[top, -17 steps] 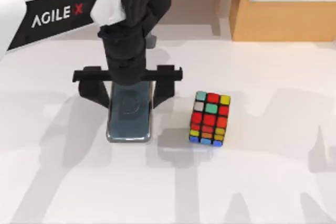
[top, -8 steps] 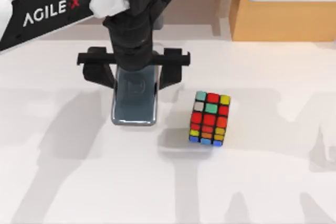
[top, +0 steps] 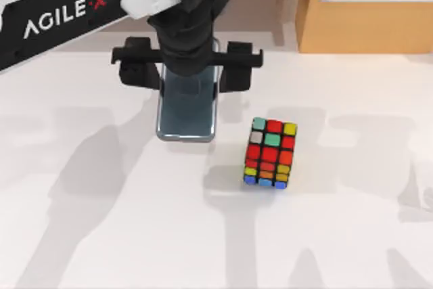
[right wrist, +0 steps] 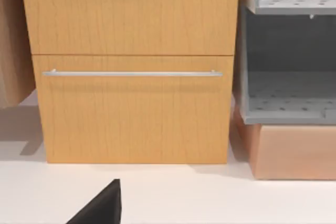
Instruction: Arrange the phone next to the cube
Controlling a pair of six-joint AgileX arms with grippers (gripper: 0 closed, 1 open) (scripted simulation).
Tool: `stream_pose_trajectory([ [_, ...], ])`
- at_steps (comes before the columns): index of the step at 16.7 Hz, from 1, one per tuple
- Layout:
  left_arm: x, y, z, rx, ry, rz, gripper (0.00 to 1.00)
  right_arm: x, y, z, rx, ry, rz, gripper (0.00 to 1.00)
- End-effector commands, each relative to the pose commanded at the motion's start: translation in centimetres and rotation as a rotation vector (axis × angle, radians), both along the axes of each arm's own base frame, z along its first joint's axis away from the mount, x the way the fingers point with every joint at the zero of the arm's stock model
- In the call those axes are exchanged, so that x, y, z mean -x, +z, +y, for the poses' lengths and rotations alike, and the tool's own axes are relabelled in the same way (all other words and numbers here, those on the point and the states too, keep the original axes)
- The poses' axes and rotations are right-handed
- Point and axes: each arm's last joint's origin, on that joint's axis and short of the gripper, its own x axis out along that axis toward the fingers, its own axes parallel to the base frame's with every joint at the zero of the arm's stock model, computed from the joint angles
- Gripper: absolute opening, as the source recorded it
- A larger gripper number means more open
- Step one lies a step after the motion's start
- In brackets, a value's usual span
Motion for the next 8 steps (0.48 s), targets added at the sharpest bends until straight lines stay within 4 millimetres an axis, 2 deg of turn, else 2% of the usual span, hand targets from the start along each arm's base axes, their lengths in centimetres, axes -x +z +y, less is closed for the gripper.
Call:
stream_pose_trajectory([
  [8,0.22,0.01,-0.63,0.020,0.007,-0.025,0.00,0.00,0.00,0.00,0.000,0.000,0.000,1.00],
])
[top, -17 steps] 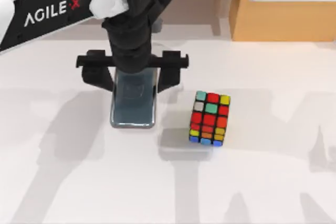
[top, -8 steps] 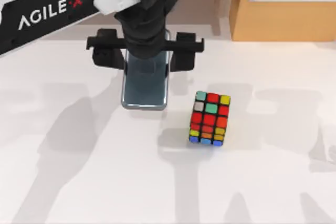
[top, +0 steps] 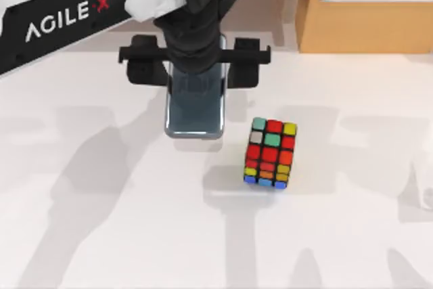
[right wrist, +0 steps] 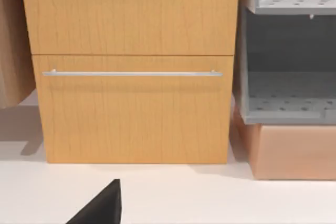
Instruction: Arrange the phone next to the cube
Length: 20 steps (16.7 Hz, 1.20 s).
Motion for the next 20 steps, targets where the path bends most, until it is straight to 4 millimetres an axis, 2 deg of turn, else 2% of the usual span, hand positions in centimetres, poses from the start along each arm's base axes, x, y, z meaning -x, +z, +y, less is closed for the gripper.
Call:
stream_pose_trajectory([
  [13,-1.5,-3.6,2.3,0.073,0.024,0.143,0.00,0.0,0.0,0.0,0.000,0.000,0.000,1.00],
  [17,-1.7,-6.0,3.0,0.060,0.029,0.204,0.00,0.0,0.0,0.0,0.000,0.000,0.000,1.00],
  [20,-1.7,-8.9,3.4,0.023,0.037,0.271,0.00,0.0,0.0,0.0,0.000,0.000,0.000,1.00],
])
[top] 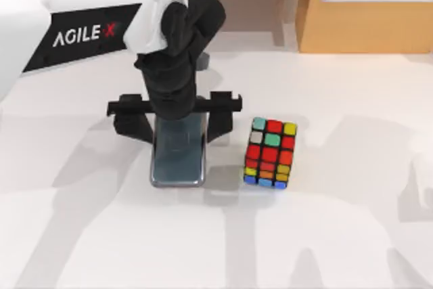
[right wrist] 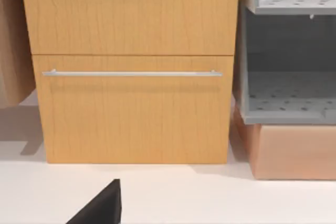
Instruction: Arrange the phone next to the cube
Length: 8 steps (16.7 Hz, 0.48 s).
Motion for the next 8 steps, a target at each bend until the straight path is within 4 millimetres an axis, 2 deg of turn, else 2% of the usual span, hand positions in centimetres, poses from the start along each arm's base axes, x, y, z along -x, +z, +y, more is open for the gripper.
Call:
stream_pose_trajectory([
  [3,0.4,-2.7,0.3,-0.042,0.002,0.065,0.00,0.0,0.0,0.0,0.000,0.000,0.000,1.00],
  [8,0.4,-2.7,0.3,-0.042,0.002,0.065,0.00,0.0,0.0,0.0,0.000,0.000,0.000,1.00],
])
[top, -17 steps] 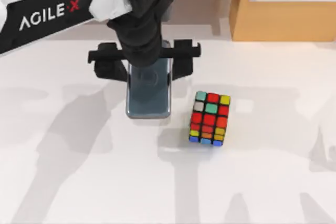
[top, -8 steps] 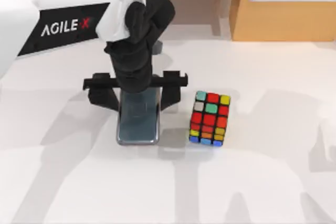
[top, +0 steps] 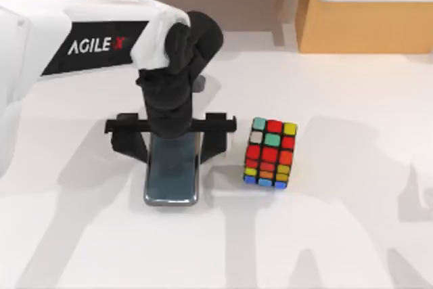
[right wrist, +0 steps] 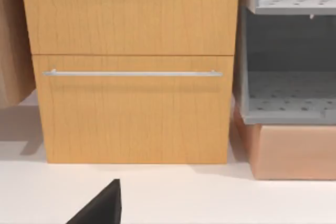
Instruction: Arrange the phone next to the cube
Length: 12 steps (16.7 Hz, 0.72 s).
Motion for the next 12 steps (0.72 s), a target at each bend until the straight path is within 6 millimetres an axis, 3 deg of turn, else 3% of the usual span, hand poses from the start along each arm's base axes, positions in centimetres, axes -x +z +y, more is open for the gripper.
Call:
stream_pose_trajectory([
  [1,0.00,0.00,0.00,0.000,0.000,0.000,0.00,0.00,0.00,0.00,0.000,0.000,0.000,1.00],
  [12,0.00,0.00,0.00,0.000,0.000,0.000,0.83,0.00,0.00,0.00,0.000,0.000,0.000,1.00],
])
